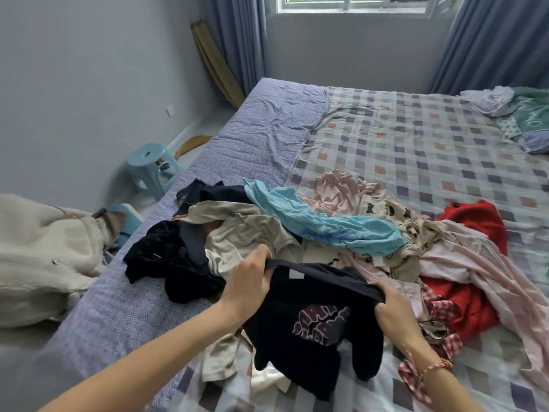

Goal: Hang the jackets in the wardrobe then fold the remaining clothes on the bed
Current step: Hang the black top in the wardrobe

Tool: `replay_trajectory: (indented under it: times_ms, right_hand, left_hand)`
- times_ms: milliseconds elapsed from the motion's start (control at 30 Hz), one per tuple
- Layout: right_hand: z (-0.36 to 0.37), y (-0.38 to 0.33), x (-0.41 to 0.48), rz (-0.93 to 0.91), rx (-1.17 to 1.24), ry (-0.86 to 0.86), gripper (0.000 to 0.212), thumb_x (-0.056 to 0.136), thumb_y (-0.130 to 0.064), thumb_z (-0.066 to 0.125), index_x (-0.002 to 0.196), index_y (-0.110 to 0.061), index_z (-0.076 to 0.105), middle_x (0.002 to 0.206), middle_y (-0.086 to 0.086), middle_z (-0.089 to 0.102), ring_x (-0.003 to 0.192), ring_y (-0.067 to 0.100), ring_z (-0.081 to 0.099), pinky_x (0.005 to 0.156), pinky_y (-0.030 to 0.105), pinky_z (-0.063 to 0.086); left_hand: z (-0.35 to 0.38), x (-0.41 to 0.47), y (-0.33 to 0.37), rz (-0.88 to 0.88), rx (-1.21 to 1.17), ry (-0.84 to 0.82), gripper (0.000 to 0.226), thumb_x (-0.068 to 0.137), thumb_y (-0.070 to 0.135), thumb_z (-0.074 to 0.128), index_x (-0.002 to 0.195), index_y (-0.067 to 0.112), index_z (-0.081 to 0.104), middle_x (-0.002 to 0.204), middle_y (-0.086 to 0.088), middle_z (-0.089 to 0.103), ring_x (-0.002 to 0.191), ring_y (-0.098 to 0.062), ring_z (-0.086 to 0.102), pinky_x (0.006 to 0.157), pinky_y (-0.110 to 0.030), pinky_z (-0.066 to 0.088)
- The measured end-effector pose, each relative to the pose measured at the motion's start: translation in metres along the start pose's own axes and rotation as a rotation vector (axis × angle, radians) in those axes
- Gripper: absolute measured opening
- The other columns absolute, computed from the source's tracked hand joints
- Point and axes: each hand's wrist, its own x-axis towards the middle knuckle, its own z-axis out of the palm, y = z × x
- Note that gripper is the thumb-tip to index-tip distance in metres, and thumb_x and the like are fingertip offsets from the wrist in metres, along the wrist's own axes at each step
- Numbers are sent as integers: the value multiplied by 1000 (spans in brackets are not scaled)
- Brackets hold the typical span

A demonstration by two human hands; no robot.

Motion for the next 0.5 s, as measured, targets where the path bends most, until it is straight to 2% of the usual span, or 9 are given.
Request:
replay_trajectory:
  times_ms: [100, 234, 267, 300, 334, 367, 400, 434, 501]
  right_hand:
    - [-17, -11, 7, -94, 74, -52, 37, 80, 12, 49, 80, -24, 61, 90, 4, 66, 86, 23, 58, 68, 16, 40]
    - [-33, -29, 14, -144, 239, -92, 37, 80, 8, 60, 73, -26, 72, 78, -13, 71, 81, 13, 64, 66, 4, 44]
    - [-36, -35, 13, -140, 291, -146, 25, 80, -3, 67, 68, -24, 73, 69, -9, 71, 72, 12, 64, 62, 10, 45]
    - [-39, -43, 12, -121, 320, -202, 11, 74, -26, 76, 64, -21, 74, 64, -1, 70, 65, 13, 61, 59, 18, 45]
    - [-37, -44, 16, -117, 332, -235, 38, 61, -52, 79, 66, -15, 75, 65, 14, 69, 64, 19, 59, 62, 25, 43]
    - [-40, -44, 19, -113, 306, -249, 58, 53, -64, 77, 73, -9, 75, 73, 27, 67, 66, 24, 59, 65, 30, 40]
    - [-42, -48, 20, -129, 300, -221, 57, 60, -57, 77, 78, -3, 74, 81, 32, 65, 68, 29, 61, 65, 33, 38]
    - [-47, -51, 23, -138, 266, -186, 40, 73, -38, 76, 82, 1, 72, 81, 32, 66, 66, 29, 62, 63, 31, 38]
    - [-58, -54, 27, -155, 184, -112, 15, 85, -12, 64, 84, 0, 73, 65, 15, 68, 52, 12, 56, 51, 23, 39]
  left_hand:
    - [-4, 2, -17, -13, 68, -5, 24, 77, -6, 51, 95, 11, 52, 94, -2, 53, 82, -26, 56, 66, -33, 40]
    - [-5, 8, -34, -169, 37, -64, 31, 71, -8, 45, 90, 16, 52, 90, 1, 53, 87, -22, 53, 66, -27, 33]
    - [-5, 11, -38, -242, -15, -71, 31, 70, -8, 45, 87, 17, 55, 88, 0, 58, 86, -21, 54, 68, -28, 36]
    - [-6, 15, -42, -305, -114, -78, 31, 69, -7, 45, 82, 17, 57, 85, 0, 61, 86, -21, 56, 70, -29, 40]
    - [-8, 18, -46, -357, -233, -95, 29, 67, -5, 45, 75, 19, 58, 80, -1, 62, 85, -21, 57, 72, -29, 43]
    - [-10, 22, -46, -388, -346, -116, 25, 64, 0, 43, 69, 20, 57, 75, 0, 61, 82, -20, 56, 71, -26, 43]
    - [-12, 24, -48, -398, -413, -142, 23, 58, 6, 40, 66, 20, 56, 70, 1, 59, 77, -18, 54, 66, -23, 41]
    - [-16, 26, -48, -375, -452, -179, 23, 54, 9, 37, 64, 19, 55, 66, 2, 56, 72, -15, 51, 62, -21, 38]
    - [-24, 27, -46, -275, -450, -265, 18, 54, 11, 37, 63, 16, 52, 63, 3, 51, 66, -10, 46, 61, -22, 34]
